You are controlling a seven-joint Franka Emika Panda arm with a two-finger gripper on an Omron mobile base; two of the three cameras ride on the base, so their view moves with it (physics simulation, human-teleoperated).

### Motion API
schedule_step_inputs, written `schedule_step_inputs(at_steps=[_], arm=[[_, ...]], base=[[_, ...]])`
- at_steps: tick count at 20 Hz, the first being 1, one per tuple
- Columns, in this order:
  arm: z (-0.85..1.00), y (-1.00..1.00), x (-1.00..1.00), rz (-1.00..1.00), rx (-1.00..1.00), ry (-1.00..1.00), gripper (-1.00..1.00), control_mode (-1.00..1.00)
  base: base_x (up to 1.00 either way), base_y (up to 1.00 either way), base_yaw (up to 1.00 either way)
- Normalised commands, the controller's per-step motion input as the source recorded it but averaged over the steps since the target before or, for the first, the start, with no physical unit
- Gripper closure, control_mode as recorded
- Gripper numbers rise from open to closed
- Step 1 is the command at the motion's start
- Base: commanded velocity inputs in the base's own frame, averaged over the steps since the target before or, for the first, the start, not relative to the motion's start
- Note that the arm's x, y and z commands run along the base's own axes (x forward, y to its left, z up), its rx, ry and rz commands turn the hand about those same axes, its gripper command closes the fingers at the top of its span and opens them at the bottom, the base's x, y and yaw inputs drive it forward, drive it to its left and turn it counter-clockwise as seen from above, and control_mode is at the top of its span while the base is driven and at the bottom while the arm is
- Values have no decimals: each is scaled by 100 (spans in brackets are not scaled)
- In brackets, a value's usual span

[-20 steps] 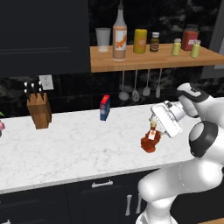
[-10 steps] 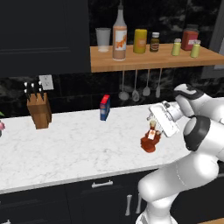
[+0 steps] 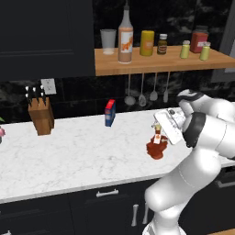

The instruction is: Put the shaker and condiment bottle from the counter next to their counterparts in the cabinet.

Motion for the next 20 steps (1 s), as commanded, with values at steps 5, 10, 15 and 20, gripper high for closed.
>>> schedule_step_inputs(at_steps=[5,10,15,20], arm=[[-24,5,-1,0,0,0,100,-100],[-15,12,6,0,-1,4,100,-100],[-2,0,21,0,0,8,100,-100],[0,0,0,-7,0,3,100,-100]], base=[[0,0,0],[0,0,0],[0,0,0],[0,0,0]])
